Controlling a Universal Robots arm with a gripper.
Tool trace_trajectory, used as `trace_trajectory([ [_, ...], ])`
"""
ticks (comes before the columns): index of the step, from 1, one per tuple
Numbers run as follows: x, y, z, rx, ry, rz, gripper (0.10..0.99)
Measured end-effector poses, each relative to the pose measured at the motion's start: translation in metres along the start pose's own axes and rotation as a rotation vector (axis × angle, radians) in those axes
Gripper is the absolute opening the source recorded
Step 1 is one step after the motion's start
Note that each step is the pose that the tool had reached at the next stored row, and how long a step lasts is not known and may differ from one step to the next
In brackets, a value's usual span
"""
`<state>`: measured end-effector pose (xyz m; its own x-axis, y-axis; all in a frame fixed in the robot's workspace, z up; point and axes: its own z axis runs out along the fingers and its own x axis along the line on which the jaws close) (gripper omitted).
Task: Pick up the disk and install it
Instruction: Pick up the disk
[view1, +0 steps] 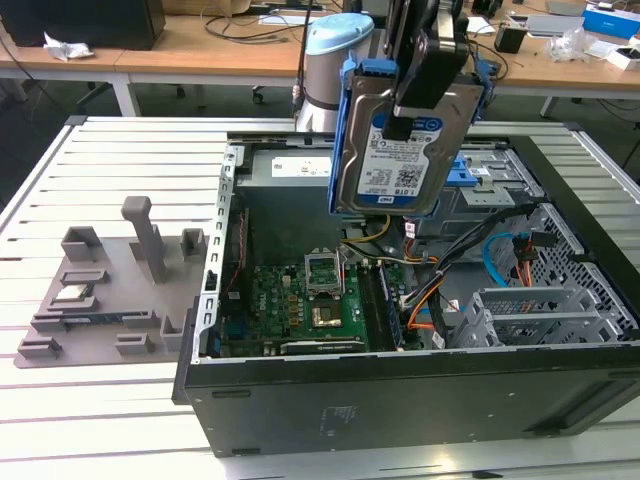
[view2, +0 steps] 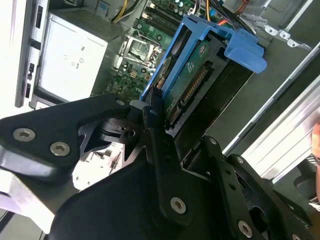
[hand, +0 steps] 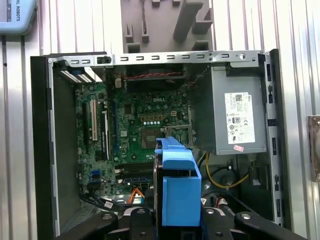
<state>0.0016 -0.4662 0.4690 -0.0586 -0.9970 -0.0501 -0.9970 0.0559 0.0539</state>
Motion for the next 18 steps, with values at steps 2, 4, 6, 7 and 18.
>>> trace_trajectory([
  [2,0.004,-0.0003,0.0,0.0,0.0001,0.0,0.361],
  [4,0.0099,-0.0006,0.0,0.0,0.0,0.0,0.361],
  [6,0.0168,-0.001,-0.0001,0.0,0.0,0.0,0.361],
  [7,0.0204,-0.0012,-0.0002,0.0,0.0,0.0,0.361],
  [18,0.0627,-0.0034,-0.0018,0.002,0.0274,0.001,0.361],
])
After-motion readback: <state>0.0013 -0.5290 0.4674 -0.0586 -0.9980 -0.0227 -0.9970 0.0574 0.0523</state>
